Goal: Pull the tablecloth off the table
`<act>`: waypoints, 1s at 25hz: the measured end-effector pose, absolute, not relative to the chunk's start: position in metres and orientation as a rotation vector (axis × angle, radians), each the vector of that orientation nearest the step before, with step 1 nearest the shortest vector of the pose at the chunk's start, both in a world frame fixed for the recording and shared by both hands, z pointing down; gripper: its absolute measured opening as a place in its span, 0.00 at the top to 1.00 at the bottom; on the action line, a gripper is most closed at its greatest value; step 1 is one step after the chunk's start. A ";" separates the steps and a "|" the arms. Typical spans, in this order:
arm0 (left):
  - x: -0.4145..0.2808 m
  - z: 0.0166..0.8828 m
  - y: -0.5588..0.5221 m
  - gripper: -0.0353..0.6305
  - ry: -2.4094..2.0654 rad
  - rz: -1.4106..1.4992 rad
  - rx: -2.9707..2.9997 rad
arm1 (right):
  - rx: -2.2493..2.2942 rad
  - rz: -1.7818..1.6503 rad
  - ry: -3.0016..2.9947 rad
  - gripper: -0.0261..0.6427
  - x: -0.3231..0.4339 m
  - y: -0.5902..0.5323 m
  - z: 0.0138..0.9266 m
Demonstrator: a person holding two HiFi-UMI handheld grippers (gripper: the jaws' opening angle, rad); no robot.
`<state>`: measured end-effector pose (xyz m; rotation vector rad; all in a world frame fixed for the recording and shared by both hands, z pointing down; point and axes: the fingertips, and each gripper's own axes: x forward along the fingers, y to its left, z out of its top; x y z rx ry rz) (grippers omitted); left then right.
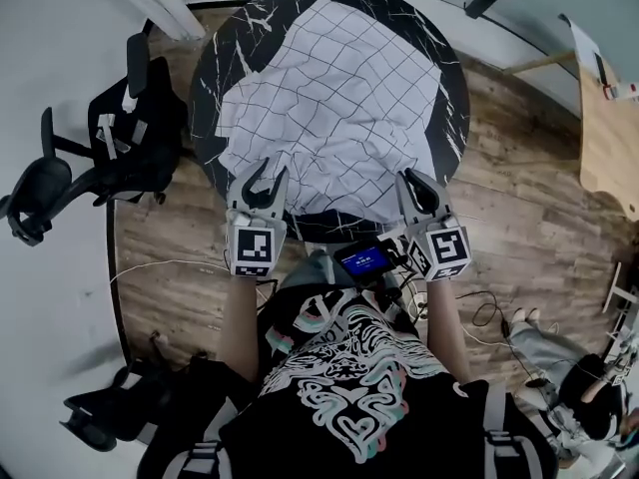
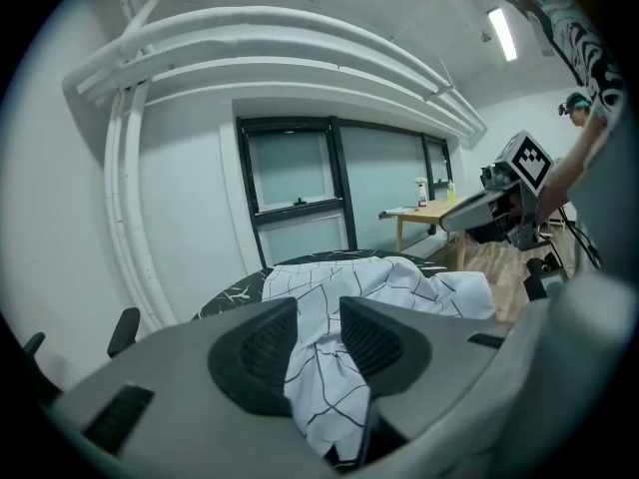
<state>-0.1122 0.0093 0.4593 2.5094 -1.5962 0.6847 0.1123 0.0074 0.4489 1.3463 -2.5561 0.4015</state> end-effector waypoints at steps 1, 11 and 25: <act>-0.112 0.462 0.009 0.73 -1.598 0.696 2.507 | 1.337 0.408 -2.551 0.84 0.113 0.006 0.452; -0.107 0.502 0.007 0.50 -1.466 0.799 2.422 | 1.225 0.467 -2.526 0.79 0.108 -0.010 0.480; -0.091 0.541 0.002 0.29 -1.349 0.919 2.356 | 1.103 0.476 -2.450 0.61 0.105 -0.026 0.516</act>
